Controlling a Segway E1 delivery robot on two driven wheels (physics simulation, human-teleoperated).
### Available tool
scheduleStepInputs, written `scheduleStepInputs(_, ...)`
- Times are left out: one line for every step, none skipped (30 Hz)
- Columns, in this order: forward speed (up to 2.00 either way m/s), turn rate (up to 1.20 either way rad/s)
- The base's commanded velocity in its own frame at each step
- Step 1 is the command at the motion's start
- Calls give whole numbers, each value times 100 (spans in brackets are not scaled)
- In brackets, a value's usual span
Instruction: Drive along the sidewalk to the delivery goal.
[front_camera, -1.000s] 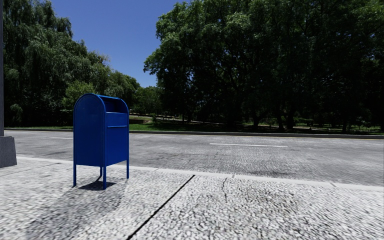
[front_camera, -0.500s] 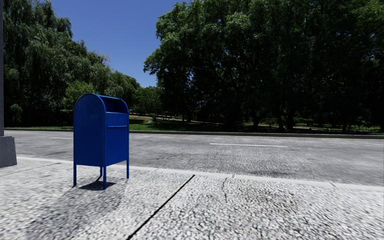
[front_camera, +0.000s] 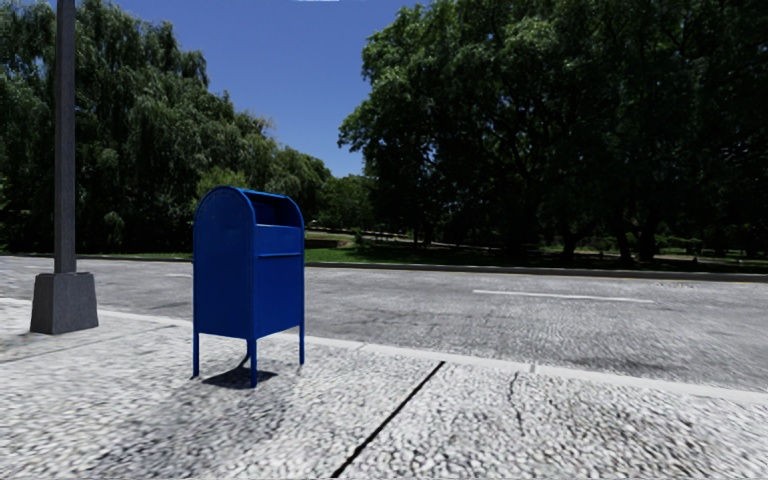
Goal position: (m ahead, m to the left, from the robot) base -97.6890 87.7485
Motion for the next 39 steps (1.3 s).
scheduleStepInputs(76, 67)
scheduleStepInputs(76, 68)
scheduleStepInputs(76, 68)
scheduleStepInputs(76, 69)
scheduleStepInputs(76, 69)
scheduleStepInputs(77, 74)
scheduleStepInputs(77, 81)
scheduleStepInputs(77, 81)
scheduleStepInputs(77, 90)
scheduleStepInputs(77, 92)
scheduleStepInputs(77, 92)
scheduleStepInputs(77, 92)
scheduleStepInputs(79, 92)
scheduleStepInputs(86, 92)
scheduleStepInputs(91, 90)
scheduleStepInputs(93, 86)
scheduleStepInputs(93, 86)
scheduleStepInputs(95, 85)
scheduleStepInputs(100, 84)
scheduleStepInputs(108, 84)
scheduleStepInputs(113, 84)
scheduleStepInputs(113, 84)
scheduleStepInputs(116, 84)
scheduleStepInputs(116, 84)
scheduleStepInputs(116, 83)
scheduleStepInputs(117, 83)
scheduleStepInputs(117, 83)
scheduleStepInputs(117, 82)
scheduleStepInputs(117, 82)
scheduleStepInputs(119, 82)
scheduleStepInputs(119, 82)
scheduleStepInputs(119, 82)
scheduleStepInputs(120, 82)
scheduleStepInputs(120, 82)
scheduleStepInputs(120, 82)
scheduleStepInputs(120, 82)
scheduleStepInputs(120, 82)
scheduleStepInputs(121, 82)
scheduleStepInputs(122, 82)
